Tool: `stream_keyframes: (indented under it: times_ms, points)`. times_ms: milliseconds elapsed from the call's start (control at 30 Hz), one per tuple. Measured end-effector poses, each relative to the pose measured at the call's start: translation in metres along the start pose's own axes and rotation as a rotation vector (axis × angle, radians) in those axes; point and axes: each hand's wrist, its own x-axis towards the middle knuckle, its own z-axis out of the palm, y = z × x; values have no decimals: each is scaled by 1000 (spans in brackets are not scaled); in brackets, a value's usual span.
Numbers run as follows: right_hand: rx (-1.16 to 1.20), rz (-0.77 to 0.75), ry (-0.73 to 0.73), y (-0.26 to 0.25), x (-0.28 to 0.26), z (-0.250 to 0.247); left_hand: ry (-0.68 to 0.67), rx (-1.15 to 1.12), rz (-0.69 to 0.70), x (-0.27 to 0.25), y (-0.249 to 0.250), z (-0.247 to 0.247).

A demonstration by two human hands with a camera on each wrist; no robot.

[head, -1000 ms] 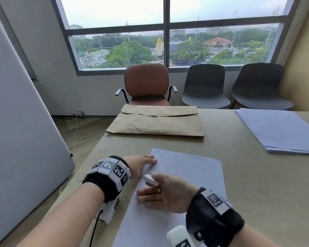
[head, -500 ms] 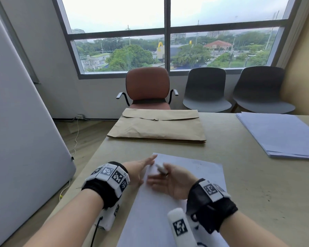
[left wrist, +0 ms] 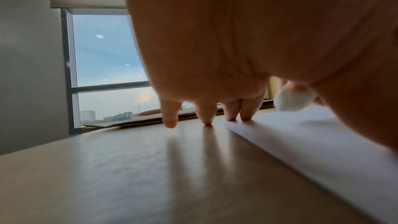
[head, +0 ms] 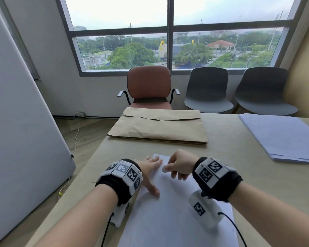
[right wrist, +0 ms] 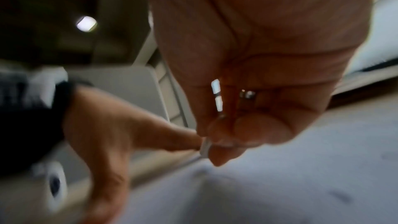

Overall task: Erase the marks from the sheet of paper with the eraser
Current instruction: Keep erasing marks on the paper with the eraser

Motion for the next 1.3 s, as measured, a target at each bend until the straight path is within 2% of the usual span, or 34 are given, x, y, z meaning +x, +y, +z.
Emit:
stream_keyframes:
  times_ms: [67,133,267,333,433,467,500,633,767,833,933,1000,1133,1200,1300]
  points:
    - [-207,-30,71,-8,9,-1,-4,-6,-5,0,1,0]
    - [-299,-111,120,-10,11,2,-3,-14,-3,-1,1,0]
    - [-335,-304,-52,-3,-10,21,-8,-16,2,-1,2,2]
    - [-392,-296,-40,1,-8,18,-15,-23,1,0,1,1]
    - [-384,-226,192,3,13,2,-25,-36,7,1,-1,1]
    - [-389,-226,224,2,15,2,-23,-37,10,1,0,1]
    - [-420,-252,213,-1,12,5,-19,-35,12,1,-1,2]
    - [-519,-394,9,-8,-10,25,-22,-5,14,2,-1,3]
    - [-483,-289,172,-2,16,7,-26,-34,22,4,-4,4]
    - [-451,-284,214,0,21,7,-22,-33,19,3,-4,5]
    - [-464,-375,90,0,5,23,-32,-27,19,4,-4,6]
    - [-479,-375,36,2,-1,24,-38,-14,13,4,-4,5]
    - [-421,-270,186,6,23,4,-36,-20,13,3,-2,3]
    - [-411,-274,228,5,22,7,-34,-20,8,2,-1,3]
    - [-460,-365,77,3,-4,27,-35,2,-11,3,2,5]
